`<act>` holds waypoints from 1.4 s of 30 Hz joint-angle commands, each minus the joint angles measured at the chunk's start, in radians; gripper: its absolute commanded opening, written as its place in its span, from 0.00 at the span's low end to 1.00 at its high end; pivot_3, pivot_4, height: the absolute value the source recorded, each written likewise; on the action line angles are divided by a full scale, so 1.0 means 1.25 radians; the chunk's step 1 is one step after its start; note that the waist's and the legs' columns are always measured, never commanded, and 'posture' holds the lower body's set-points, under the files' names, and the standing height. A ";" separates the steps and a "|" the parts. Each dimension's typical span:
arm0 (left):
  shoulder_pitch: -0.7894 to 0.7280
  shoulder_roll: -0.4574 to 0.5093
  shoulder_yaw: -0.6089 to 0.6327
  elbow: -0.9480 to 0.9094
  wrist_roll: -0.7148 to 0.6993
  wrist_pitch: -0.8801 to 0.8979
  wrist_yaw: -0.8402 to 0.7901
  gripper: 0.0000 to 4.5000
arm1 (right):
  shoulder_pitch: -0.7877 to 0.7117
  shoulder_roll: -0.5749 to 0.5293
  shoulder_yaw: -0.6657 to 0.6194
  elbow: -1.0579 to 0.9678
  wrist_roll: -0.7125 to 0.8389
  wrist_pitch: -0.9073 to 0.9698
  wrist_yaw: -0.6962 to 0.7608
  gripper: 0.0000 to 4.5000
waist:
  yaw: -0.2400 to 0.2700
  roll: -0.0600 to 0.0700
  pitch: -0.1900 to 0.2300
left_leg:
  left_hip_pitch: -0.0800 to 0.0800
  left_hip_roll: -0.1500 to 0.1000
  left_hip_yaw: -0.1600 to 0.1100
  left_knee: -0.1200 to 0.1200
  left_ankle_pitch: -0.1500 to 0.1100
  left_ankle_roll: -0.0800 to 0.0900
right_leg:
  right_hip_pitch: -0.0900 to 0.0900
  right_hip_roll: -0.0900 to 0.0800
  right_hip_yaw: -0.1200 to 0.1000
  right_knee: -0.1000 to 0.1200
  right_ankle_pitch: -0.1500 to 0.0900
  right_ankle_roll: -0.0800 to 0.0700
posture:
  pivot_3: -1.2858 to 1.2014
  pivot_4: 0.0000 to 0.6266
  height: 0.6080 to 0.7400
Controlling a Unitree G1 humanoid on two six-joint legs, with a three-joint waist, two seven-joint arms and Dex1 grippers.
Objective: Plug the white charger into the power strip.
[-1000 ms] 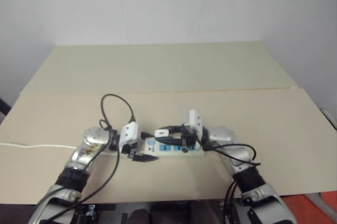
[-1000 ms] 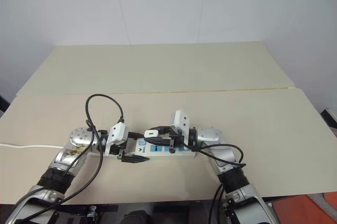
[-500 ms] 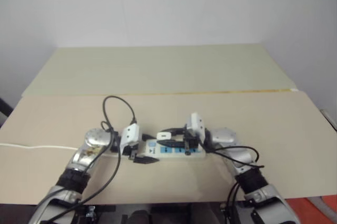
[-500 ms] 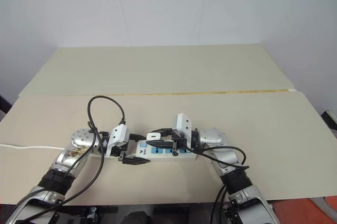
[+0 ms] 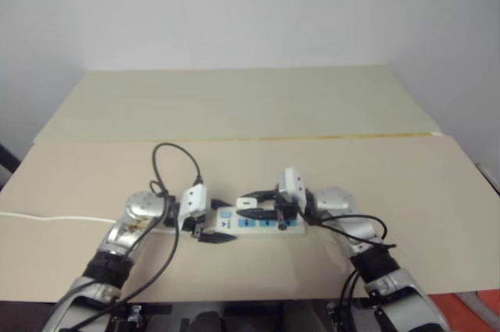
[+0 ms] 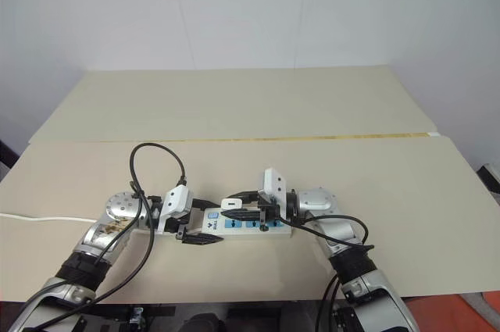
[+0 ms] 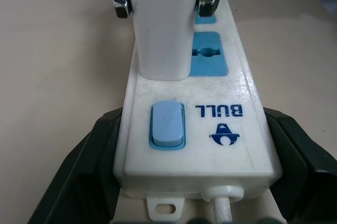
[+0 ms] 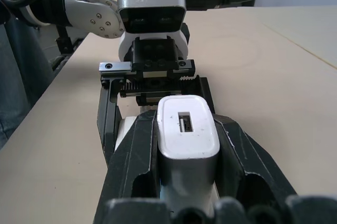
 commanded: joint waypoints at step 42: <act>-0.088 -0.045 -0.015 0.189 0.069 -0.105 0.041 0.73 | -0.021 -0.077 -0.066 -0.088 -0.011 0.137 0.000 0.99 | 0.015 -0.003 -0.001 | 0.002 0.000 0.000 -0.006 0.000 0.000 | -0.001 0.000 0.000 0.000 -0.001 -0.001 | 0.52 0.24 1.00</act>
